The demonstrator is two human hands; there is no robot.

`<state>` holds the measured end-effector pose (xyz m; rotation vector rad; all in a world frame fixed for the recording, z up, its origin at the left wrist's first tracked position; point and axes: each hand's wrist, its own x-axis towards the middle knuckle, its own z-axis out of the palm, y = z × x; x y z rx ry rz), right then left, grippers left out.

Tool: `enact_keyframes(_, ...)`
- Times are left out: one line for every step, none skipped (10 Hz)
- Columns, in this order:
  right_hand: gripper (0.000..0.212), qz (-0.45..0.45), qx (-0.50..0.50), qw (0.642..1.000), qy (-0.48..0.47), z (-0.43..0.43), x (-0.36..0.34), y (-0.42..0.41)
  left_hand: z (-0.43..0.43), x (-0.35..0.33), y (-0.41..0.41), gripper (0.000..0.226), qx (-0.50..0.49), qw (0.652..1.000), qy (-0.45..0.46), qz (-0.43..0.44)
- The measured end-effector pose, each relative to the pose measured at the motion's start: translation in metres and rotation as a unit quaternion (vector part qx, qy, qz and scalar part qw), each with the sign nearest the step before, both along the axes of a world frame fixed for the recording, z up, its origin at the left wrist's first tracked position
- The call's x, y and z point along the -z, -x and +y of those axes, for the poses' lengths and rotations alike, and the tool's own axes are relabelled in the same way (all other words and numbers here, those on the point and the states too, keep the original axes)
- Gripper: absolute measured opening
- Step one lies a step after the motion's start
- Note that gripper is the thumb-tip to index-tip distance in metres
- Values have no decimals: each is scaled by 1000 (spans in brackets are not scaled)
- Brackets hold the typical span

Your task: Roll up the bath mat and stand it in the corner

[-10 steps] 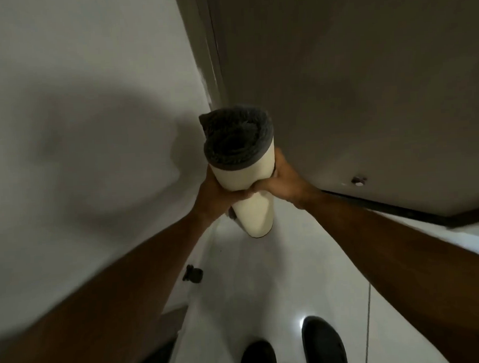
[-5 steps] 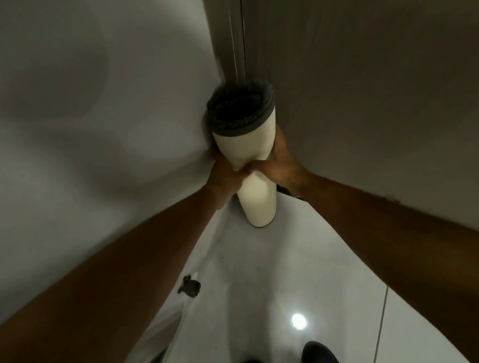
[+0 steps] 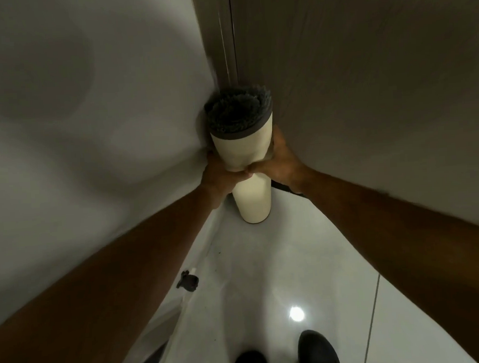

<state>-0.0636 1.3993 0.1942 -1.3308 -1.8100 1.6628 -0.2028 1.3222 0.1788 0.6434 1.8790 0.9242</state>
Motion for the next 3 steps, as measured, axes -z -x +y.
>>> enact_keyframes(117,-17,3,1000,-1,-7,-5,-4,-5,-7,-6,99,-2,1000,12,-1)
enact_keyframes(123,-29,7,999,11,-12,-6,-9,-5,0,-5,102,-2,1000,13,0)
enact_keyframes(124,-46,2,999,-4,-15,-7,-13,-6,-2,-8,104,-10,999,36,1)
